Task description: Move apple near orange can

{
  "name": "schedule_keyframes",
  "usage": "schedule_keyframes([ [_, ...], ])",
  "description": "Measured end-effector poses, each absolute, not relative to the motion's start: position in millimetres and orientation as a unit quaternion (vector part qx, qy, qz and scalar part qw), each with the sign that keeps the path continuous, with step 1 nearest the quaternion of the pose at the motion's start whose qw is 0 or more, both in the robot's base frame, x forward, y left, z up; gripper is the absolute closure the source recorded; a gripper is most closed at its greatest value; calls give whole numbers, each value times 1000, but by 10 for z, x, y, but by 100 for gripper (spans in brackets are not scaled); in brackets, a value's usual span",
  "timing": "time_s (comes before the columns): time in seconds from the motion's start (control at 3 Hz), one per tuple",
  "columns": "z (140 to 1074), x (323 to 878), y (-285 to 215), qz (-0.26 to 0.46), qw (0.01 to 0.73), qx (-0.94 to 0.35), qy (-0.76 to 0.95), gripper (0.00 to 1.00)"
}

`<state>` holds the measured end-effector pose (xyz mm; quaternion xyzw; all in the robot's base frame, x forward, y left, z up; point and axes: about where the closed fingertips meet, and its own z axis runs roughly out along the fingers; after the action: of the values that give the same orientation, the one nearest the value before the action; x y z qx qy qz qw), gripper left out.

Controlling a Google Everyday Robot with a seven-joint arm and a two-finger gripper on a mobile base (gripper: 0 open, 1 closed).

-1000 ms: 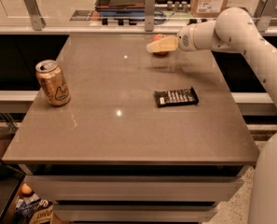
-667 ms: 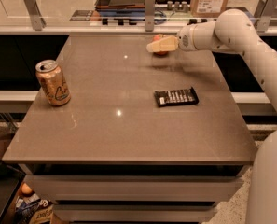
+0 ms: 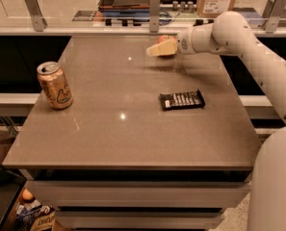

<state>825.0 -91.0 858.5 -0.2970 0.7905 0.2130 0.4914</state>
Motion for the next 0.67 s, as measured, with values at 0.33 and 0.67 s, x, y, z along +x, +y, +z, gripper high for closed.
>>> schedule_keyframes([
  [0.33, 8528, 8267, -834, 206, 482, -303, 796, 0],
  [0.67, 8507, 8270, -805, 208, 481, -304, 796, 18],
])
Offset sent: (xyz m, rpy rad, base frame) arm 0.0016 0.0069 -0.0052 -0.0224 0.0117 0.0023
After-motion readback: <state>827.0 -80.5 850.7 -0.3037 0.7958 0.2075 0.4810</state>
